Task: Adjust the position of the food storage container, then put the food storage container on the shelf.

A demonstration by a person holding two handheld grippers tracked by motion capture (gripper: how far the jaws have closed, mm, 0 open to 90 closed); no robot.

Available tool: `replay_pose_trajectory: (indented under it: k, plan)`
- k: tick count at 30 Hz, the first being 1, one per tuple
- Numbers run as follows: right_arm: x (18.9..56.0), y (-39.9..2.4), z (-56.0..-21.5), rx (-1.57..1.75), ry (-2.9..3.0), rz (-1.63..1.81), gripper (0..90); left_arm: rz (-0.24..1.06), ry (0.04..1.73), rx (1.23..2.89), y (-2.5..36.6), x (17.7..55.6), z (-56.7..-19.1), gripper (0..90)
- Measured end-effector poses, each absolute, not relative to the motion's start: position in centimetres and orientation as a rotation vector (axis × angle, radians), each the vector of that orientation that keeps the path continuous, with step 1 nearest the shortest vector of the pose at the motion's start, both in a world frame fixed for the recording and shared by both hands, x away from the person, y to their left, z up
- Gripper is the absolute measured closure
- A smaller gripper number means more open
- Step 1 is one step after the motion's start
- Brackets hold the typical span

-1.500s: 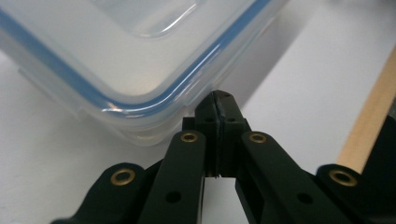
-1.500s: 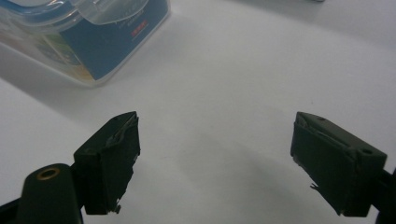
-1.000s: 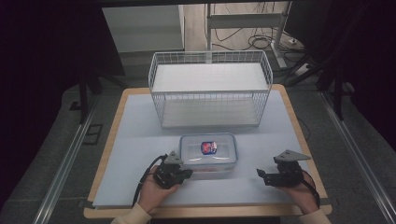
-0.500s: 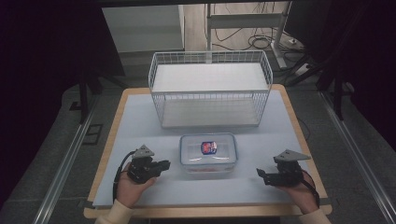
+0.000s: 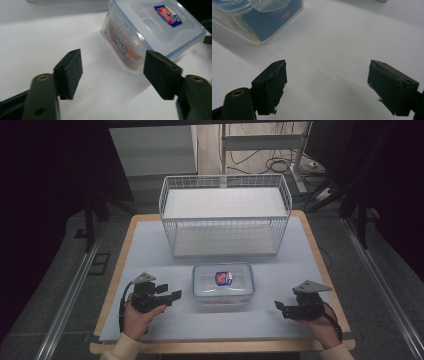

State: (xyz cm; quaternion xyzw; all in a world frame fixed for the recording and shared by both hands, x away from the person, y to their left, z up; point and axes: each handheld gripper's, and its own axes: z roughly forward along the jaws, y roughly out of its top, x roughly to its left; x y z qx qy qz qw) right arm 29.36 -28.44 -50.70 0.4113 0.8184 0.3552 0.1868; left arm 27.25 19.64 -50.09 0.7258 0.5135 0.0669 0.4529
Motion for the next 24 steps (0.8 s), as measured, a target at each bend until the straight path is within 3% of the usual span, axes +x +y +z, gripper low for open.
replay_pose_trajectory:
  k: [17, 24]
  plan:
    - [29.6, -28.4, -50.8, 1.17, 2.312, 1.012, 15.6, 0.118, 1.272, 1.731, 18.7, 28.1, -49.7, 16.5]
    - [29.5, -28.2, -50.7, 1.166, 2.313, 1.021, 15.6, 0.026, 1.258, 1.703, 17.2, 30.4, -49.3, 14.1]
